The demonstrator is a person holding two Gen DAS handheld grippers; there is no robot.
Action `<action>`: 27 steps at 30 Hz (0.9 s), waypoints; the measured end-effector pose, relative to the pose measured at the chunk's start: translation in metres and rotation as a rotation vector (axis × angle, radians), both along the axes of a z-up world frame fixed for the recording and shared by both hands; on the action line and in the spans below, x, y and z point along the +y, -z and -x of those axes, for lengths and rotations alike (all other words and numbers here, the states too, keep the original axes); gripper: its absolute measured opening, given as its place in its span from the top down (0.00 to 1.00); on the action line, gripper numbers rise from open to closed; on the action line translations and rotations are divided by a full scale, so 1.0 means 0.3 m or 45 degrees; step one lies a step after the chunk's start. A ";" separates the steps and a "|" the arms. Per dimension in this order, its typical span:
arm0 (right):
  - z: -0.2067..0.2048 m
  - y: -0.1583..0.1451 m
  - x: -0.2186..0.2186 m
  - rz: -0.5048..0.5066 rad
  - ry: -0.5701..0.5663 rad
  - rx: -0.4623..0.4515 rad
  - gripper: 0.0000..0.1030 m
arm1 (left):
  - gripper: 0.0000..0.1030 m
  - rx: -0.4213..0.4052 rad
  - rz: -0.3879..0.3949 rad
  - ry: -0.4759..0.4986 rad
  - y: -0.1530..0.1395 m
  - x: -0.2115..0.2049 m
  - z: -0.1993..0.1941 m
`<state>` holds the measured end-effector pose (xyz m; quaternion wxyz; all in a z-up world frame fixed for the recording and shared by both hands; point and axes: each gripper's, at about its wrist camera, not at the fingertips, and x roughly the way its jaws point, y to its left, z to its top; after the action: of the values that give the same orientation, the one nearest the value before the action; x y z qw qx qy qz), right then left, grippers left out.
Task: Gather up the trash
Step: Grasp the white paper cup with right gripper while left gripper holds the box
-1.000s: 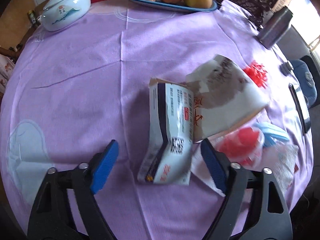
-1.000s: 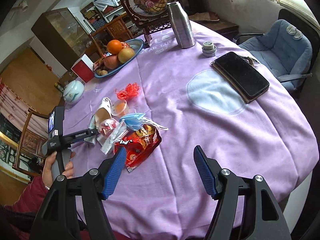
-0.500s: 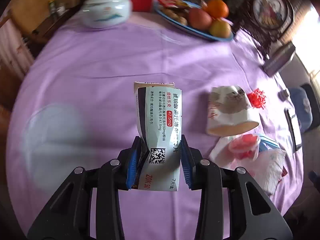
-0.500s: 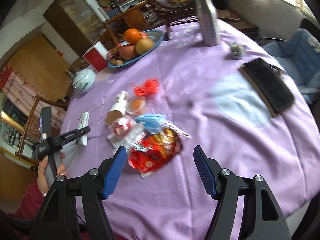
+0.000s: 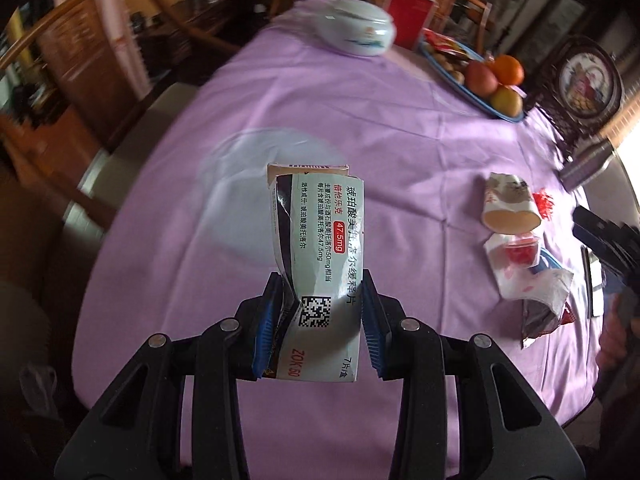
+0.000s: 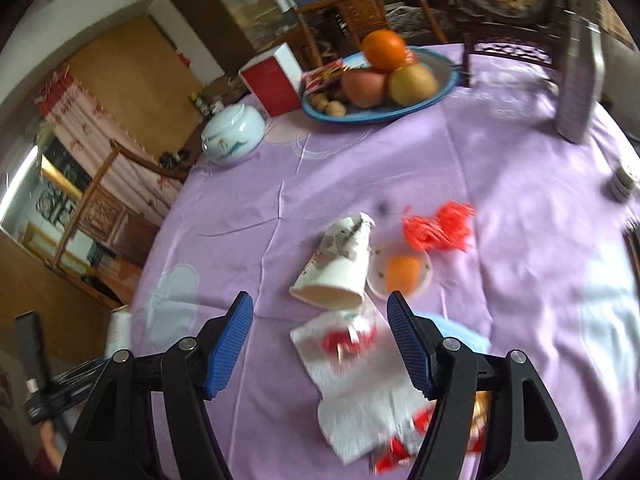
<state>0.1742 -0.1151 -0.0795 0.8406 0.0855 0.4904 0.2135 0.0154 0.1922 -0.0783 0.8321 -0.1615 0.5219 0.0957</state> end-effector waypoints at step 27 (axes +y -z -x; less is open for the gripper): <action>-0.179 0.256 0.331 0.357 -0.229 0.051 0.11 | 0.62 0.030 -0.054 -0.300 -0.048 0.057 0.283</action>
<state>0.2279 -0.0159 -0.1562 0.8119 -0.0728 0.5377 0.2155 -0.0695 0.2092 -0.0638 0.8120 -0.2032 0.5069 0.2059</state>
